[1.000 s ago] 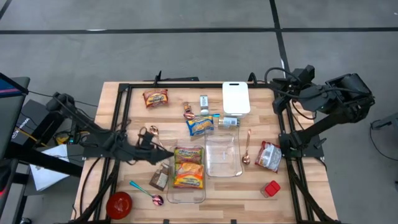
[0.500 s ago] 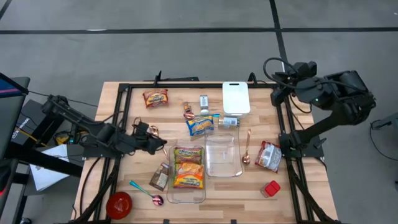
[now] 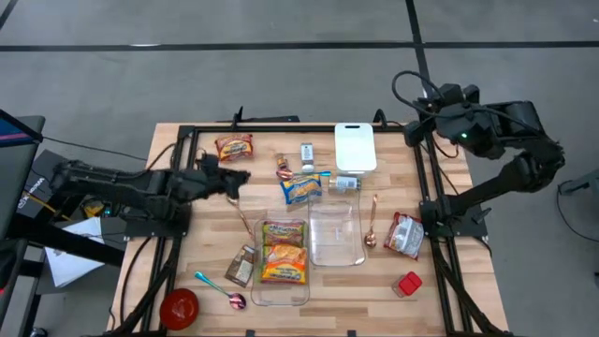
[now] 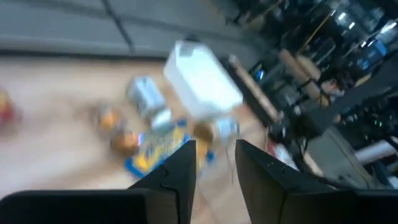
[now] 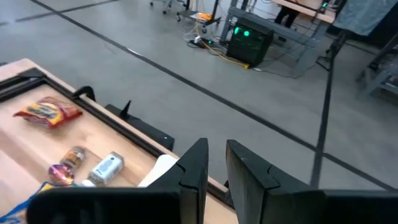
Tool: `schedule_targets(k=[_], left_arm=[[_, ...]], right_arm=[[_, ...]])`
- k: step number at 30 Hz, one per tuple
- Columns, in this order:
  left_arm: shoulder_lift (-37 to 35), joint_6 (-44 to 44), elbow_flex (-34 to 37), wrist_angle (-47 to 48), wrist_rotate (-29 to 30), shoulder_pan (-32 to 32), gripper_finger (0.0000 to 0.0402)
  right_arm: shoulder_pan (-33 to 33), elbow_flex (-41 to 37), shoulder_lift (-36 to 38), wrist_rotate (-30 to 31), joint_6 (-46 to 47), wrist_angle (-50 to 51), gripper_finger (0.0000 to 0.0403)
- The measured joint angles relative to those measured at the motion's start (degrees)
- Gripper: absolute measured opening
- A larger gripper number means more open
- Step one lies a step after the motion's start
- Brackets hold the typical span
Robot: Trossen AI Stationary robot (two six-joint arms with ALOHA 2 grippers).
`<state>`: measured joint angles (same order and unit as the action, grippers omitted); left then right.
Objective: Pick & Place Food Item
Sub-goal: Put the left gold spoon into the white bin
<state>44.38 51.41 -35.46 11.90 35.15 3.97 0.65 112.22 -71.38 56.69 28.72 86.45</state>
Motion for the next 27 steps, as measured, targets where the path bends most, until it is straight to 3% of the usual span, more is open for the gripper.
schedule_targets(k=[7,10,13,18,23,27], left_arm=[[-0.24,-22.42,0.00,-22.21,-11.56,-13.01,0.0124],[-0.26,-26.87,0.00,-30.28,-18.02,-18.21,0.0125],[-1.34,-28.19,-0.53,-32.11,-24.23,-22.88,0.0123],[-2.65,-29.77,-4.59,-20.19,-30.60,-28.86,0.0123],[-2.16,-30.18,-10.15,-0.11,-30.71,-34.22,0.0122],[-1.79,-30.19,-11.57,8.79,-31.52,-36.49,0.0122]], right_arm=[[-4.86,0.03,-2.48,-4.41,-8.20,-5.84,0.0052],[-7.05,-0.02,-3.87,-6.76,-10.80,-6.34,0.0052],[-8.70,-0.04,-5.02,-8.95,-12.05,-6.07,0.0052],[-9.85,-0.02,-5.55,-11.88,-12.66,-6.29,0.0052],[-9.82,-0.02,-5.19,-11.94,-11.10,-6.38,0.0052],[-9.82,-0.02,-4.42,-12.76,-10.28,-6.03,0.0052]])
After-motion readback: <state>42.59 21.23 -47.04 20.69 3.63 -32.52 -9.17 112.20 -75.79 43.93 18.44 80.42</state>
